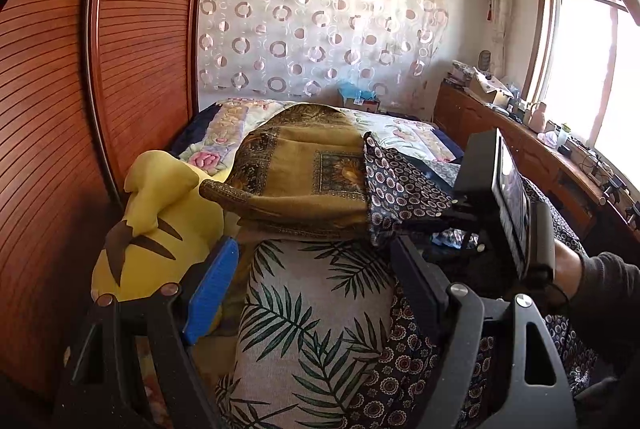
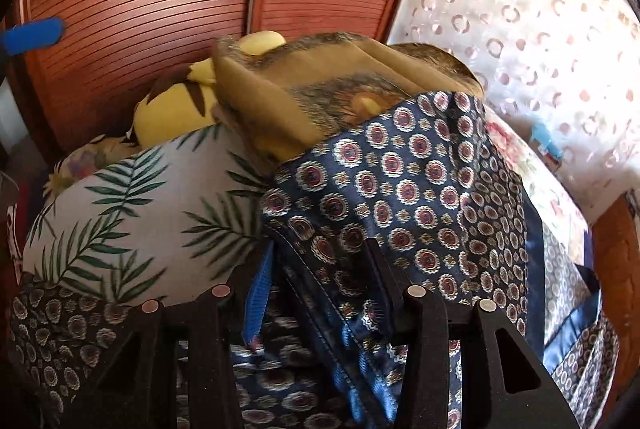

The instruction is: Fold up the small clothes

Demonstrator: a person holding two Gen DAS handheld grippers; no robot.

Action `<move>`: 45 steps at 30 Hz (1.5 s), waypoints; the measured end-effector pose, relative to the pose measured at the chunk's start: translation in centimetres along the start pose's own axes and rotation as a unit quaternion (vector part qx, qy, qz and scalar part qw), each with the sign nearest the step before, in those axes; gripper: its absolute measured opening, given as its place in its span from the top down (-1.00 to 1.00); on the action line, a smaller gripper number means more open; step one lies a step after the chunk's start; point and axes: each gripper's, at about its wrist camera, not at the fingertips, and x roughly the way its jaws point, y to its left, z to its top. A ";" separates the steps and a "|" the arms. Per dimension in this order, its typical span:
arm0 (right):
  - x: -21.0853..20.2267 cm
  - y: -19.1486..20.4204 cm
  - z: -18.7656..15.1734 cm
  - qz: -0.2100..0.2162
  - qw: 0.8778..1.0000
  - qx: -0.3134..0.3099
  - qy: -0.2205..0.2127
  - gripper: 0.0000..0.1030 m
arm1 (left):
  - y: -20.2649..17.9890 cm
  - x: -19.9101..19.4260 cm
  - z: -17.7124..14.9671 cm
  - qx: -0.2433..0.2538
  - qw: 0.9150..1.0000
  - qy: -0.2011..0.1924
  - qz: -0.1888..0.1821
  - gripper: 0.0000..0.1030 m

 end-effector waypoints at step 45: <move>-10.7 -21.5 -14.2 -0.122 0.961 0.243 0.040 -0.01 | -12.3 20.5 5.4 0.098 0.980 0.149 -0.084 0.24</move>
